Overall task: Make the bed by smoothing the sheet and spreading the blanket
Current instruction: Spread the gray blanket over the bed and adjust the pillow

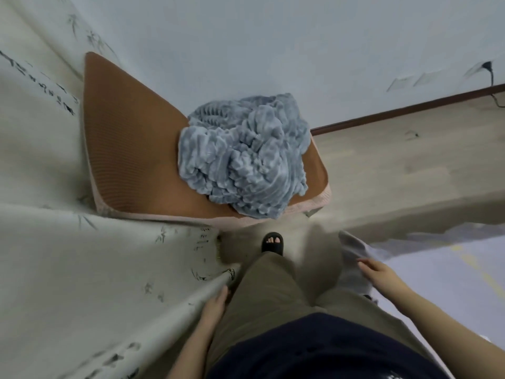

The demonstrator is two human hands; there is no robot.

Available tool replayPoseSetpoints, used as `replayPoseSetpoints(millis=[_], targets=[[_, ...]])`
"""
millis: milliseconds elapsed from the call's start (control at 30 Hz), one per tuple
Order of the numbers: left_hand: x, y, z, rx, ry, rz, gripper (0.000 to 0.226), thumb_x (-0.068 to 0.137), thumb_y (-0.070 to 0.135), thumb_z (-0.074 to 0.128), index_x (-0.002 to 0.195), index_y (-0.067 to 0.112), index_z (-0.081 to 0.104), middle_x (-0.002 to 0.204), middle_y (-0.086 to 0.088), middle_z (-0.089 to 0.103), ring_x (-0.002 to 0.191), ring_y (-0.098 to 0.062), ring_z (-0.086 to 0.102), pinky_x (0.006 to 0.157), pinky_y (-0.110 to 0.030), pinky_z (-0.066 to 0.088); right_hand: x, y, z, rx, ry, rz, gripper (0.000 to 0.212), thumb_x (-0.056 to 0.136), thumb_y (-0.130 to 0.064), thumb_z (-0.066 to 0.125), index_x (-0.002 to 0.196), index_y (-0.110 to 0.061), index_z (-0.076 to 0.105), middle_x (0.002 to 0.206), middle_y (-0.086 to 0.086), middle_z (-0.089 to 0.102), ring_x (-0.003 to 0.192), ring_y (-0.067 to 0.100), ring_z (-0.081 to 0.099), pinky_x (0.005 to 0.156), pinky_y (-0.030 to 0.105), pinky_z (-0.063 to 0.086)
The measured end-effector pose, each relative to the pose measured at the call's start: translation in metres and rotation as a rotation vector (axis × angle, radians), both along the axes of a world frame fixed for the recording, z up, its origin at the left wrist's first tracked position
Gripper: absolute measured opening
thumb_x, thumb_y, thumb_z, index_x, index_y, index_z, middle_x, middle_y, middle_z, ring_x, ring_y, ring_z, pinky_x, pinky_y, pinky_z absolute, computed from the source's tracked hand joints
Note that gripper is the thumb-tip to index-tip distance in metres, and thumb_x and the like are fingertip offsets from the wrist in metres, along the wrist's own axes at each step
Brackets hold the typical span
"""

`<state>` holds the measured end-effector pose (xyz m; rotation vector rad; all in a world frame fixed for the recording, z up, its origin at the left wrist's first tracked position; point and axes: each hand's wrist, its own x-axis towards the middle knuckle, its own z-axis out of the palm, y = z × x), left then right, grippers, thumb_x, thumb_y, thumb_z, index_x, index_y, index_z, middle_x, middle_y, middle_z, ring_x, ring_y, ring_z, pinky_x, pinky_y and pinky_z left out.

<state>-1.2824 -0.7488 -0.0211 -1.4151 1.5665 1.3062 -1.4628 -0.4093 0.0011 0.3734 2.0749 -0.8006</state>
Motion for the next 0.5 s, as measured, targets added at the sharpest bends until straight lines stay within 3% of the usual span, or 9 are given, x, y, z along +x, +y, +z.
replayPoseSetpoints(millis=[67, 133, 233, 400, 500], targets=[[-0.043, -0.017, 0.006, 0.047, 0.083, -0.02, 0.044, 0.102, 0.042, 0.039, 0.125, 0.012, 0.06, 0.127, -0.01, 0.062, 0.113, -0.023, 0.058, 0.096, -0.031, 0.044, -0.012, 0.001, 0.002, 0.042, 0.0, -0.082, 0.031, 0.099, -0.019, 0.049, 0.124, -0.004, 0.06, 0.108, 0.013, 0.062, 0.1, 0.028, 0.055, 0.091, 0.038, 0.041], [-0.085, -0.029, 0.012, 0.066, 0.134, -0.035, 0.033, 0.1, 0.044, 0.042, 0.108, 0.019, 0.063, 0.116, -0.005, 0.065, 0.098, -0.016, 0.06, 0.08, -0.029, 0.046, -0.02, 0.006, 0.004, 0.072, -0.024, -0.148, 0.027, 0.099, -0.021, 0.049, 0.12, -0.007, 0.062, 0.107, 0.015, 0.064, 0.1, 0.031, 0.057, 0.092, 0.043, 0.043], [-0.138, -0.04, 0.02, 0.065, 0.216, -0.042, 0.031, 0.099, 0.044, 0.045, 0.113, 0.021, 0.061, 0.108, 0.004, 0.064, 0.095, -0.01, 0.06, 0.066, -0.02, 0.041, -0.029, 0.015, 0.005, 0.102, -0.064, -0.191, 0.03, 0.099, -0.026, 0.049, 0.123, -0.011, 0.059, 0.114, 0.009, 0.062, 0.105, 0.028, 0.057, 0.097, 0.048, 0.044], [-0.202, -0.049, 0.024, -0.015, 0.323, -0.123, 0.02, 0.098, 0.041, 0.048, 0.105, 0.027, 0.062, 0.112, 0.003, 0.066, 0.099, -0.013, 0.063, 0.077, -0.024, 0.045, -0.06, 0.019, -0.004, 0.142, -0.152, -0.184, 0.036, 0.099, -0.03, 0.049, 0.129, -0.011, 0.056, 0.12, 0.009, 0.059, 0.103, 0.029, 0.059, 0.093, 0.047, 0.047], [-0.226, -0.06, 0.026, -0.222, 0.434, -0.152, 0.034, 0.095, 0.036, 0.056, 0.128, 0.028, 0.055, 0.131, 0.002, 0.054, 0.104, -0.009, 0.057, 0.085, -0.023, 0.045, -0.105, -0.001, -0.011, 0.131, -0.15, -0.1, 0.038, 0.099, -0.031, 0.049, 0.13, -0.011, 0.054, 0.125, 0.013, 0.059, 0.11, 0.031, 0.057, 0.099, 0.05, 0.045]])
